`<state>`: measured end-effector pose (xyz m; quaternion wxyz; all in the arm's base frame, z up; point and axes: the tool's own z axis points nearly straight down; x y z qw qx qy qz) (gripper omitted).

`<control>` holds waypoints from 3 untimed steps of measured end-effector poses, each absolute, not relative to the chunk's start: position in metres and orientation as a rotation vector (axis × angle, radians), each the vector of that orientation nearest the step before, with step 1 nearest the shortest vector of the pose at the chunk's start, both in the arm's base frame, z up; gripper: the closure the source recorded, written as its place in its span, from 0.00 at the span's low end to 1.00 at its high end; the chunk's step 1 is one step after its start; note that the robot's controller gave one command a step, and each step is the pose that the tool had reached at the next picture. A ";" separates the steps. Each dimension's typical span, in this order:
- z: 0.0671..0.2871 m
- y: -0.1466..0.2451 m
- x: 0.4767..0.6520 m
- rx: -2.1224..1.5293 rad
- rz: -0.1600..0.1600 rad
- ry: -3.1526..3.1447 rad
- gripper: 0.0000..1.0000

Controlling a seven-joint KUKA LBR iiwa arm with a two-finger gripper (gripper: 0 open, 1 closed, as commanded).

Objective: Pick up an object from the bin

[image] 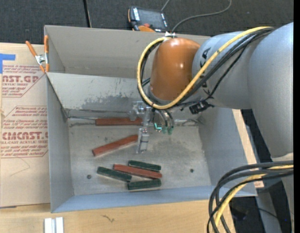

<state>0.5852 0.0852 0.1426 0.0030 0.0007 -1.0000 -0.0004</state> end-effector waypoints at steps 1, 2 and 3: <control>0.068 0.137 0.594 0.233 -0.003 -3.138 0.00; 0.102 0.121 0.576 0.178 -0.002 -3.139 0.00; 0.113 0.125 0.570 0.057 -0.002 -3.143 0.00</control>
Offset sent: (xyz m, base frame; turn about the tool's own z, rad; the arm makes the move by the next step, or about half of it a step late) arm 0.0087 0.0488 -0.0726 -0.1443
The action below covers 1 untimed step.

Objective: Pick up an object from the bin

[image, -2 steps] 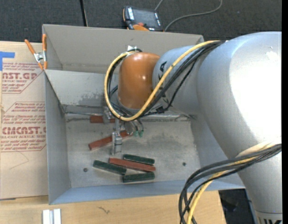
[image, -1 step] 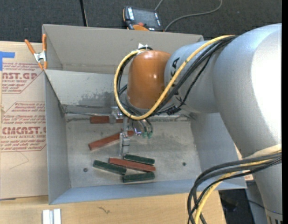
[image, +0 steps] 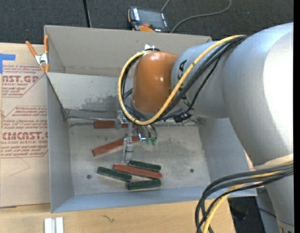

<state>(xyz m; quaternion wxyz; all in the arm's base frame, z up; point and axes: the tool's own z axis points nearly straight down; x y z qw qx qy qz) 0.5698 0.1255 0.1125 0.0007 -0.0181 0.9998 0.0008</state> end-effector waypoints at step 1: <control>0.068 0.110 0.560 0.065 0.002 3.143 0.00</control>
Offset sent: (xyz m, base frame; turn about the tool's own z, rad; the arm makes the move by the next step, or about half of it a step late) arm -0.0092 -0.0164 -0.0425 0.0777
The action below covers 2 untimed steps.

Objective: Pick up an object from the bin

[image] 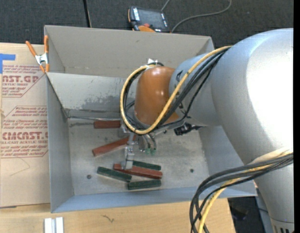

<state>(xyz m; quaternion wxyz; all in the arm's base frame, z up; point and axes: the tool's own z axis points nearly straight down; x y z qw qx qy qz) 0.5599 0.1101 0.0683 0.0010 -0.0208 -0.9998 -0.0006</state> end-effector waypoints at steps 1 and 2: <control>0.069 0.111 0.560 -0.063 -0.002 -3.142 0.00; 0.069 0.111 0.561 -0.064 -0.003 -3.144 1.00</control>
Offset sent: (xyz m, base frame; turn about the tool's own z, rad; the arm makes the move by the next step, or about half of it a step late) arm 0.0000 0.0000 0.0000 0.0000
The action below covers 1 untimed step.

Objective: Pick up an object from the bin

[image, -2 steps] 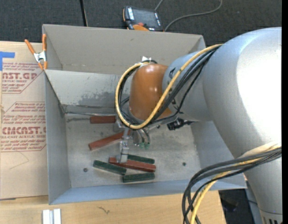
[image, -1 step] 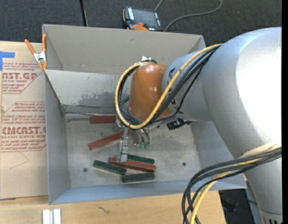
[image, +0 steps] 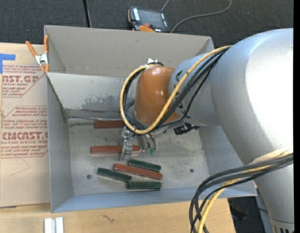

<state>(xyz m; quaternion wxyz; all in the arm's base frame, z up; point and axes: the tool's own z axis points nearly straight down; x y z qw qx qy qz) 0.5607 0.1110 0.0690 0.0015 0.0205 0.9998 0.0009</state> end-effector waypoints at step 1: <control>0.134 0.112 0.562 0.063 0.004 3.134 1.00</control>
Offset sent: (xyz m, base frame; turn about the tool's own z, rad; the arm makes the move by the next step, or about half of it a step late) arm 0.0000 0.0000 0.0615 0.0000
